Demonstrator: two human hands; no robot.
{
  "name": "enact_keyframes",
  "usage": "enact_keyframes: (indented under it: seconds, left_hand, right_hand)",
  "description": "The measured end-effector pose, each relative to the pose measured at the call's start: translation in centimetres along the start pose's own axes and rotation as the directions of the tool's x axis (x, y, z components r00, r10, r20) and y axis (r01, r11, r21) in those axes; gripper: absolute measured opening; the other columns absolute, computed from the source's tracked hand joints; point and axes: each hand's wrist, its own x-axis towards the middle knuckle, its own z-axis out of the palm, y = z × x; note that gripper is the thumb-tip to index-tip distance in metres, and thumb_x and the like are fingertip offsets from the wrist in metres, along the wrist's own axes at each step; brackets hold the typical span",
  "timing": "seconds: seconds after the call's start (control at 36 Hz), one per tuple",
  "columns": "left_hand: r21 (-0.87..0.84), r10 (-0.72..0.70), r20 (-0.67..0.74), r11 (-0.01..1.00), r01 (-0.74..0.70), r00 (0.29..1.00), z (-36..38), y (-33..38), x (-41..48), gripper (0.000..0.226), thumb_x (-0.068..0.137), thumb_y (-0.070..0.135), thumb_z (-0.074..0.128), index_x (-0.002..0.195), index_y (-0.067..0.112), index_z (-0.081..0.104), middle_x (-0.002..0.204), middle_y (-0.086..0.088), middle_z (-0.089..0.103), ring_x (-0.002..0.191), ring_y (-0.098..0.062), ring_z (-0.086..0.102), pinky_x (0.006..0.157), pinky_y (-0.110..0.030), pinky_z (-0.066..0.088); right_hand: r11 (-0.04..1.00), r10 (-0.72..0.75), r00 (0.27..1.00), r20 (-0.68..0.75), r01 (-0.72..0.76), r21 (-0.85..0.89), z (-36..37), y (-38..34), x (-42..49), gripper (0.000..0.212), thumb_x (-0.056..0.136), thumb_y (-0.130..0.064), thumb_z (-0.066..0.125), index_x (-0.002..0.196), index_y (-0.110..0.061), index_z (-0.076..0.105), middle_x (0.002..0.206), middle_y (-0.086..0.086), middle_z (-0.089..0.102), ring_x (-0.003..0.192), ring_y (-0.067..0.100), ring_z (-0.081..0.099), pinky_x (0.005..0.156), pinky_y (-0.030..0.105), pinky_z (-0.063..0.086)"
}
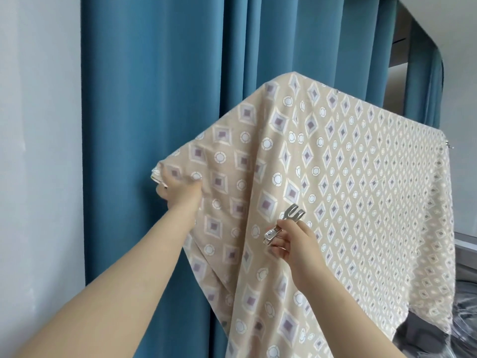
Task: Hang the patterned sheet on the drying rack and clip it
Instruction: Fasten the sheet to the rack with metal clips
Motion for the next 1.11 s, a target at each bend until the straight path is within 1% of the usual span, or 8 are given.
enact_keyframes:
  seconds: [0.08,0.17,0.25,0.33,0.61,0.86,0.94,1.11]
  left_hand:
    - [0.293,0.024,0.317,0.948,-0.122,0.948,1.3,-0.1,-0.8,0.073,0.092,0.029,0.053,0.148,0.033,0.007,0.156,0.0,0.003,0.136,-0.027,0.028,0.105,-0.043,0.031]
    - [0.269,-0.054,0.538,0.957,-0.111,0.841,2.0,0.7,-1.9,0.053,0.098,0.032,0.041,0.146,0.026,0.021,0.151,-0.003,0.027,0.134,-0.027,0.033,0.107,-0.045,0.028]
    - [0.137,0.019,0.596,0.983,-0.125,0.803,2.4,1.5,-3.2,0.033,0.098,0.034,0.04,0.126,0.02,0.05,0.117,-0.003,0.059,0.102,-0.017,0.057,0.091,-0.036,0.044]
    - [0.054,0.098,0.667,0.982,-0.179,0.739,3.0,2.0,-4.1,0.022,0.096,0.036,0.044,0.096,0.021,0.06,0.093,0.001,0.063,0.08,-0.011,0.062,0.078,-0.027,0.05]
    - [0.043,0.277,0.768,0.877,-0.479,0.577,4.5,3.9,-5.0,0.029,0.088,0.044,0.051,0.111,0.027,0.057,0.1,0.024,0.056,0.09,0.012,0.047,0.072,-0.011,0.035]
    - [-0.02,0.384,0.6,0.884,-0.466,0.702,6.4,6.6,-4.1,0.03,0.086,0.035,0.06,0.113,0.021,0.061,0.095,0.014,0.062,0.075,0.008,0.052,0.054,-0.001,0.04]
    - [0.039,0.37,0.585,0.876,-0.481,0.722,7.3,7.1,-3.6,0.04,0.087,0.042,0.057,0.12,0.02,0.058,0.104,0.009,0.06,0.077,0.005,0.046,0.062,-0.014,0.038]
    - [-0.008,0.351,0.597,0.902,-0.432,0.721,8.1,8.3,-2.3,0.031,0.088,0.047,0.053,0.093,0.019,0.066,0.07,0.008,0.046,0.063,-0.009,0.039,0.057,-0.021,0.033]
  right_hand:
    - [1.0,0.005,1.0,-0.006,-0.005,-0.011,-0.1,-0.1,0.0,0.012,0.089,-0.007,0.051,0.079,-0.011,0.046,0.062,0.005,0.049,0.047,0.013,0.041,0.05,0.024,0.036]
    - [1.0,-0.007,1.0,-0.015,0.007,-0.025,-0.7,-0.3,0.3,0.016,0.089,-0.009,0.053,0.076,-0.013,0.046,0.055,-0.002,0.048,0.041,0.008,0.042,0.047,0.02,0.036]
    - [0.998,-0.04,0.999,-0.022,0.039,-0.043,-1.2,-0.8,0.9,0.013,0.089,-0.009,0.055,0.08,-0.012,0.046,0.061,0.0,0.05,0.047,0.01,0.047,0.049,0.018,0.039]
    - [0.995,-0.087,0.996,-0.017,0.086,-0.058,-1.4,-1.7,1.6,0.018,0.088,-0.01,0.058,0.075,-0.015,0.046,0.072,0.006,0.05,0.06,0.014,0.049,0.056,0.021,0.04]
    - [0.981,-0.188,0.982,-0.003,0.188,-0.046,0.3,-6.8,5.2,0.012,0.086,-0.016,0.062,0.08,-0.018,0.051,0.076,-0.004,0.06,0.068,0.01,0.052,0.065,0.022,0.039]
    - [0.973,-0.23,0.961,0.152,0.232,0.005,1.2,-10.0,7.9,0.009,0.084,-0.019,0.064,0.087,-0.021,0.056,0.084,-0.004,0.065,0.067,0.007,0.054,0.067,0.023,0.039]
    - [0.97,-0.237,0.955,0.178,0.241,-0.005,1.3,-10.7,8.6,0.011,0.084,-0.019,0.065,0.088,-0.019,0.055,0.088,-0.002,0.064,0.068,0.007,0.053,0.066,0.022,0.039]
    - [0.959,-0.282,0.93,0.237,0.28,0.043,2.4,-11.8,10.1,0.016,0.083,-0.017,0.066,0.095,-0.013,0.056,0.076,-0.001,0.063,0.059,0.006,0.054,0.063,0.021,0.038]
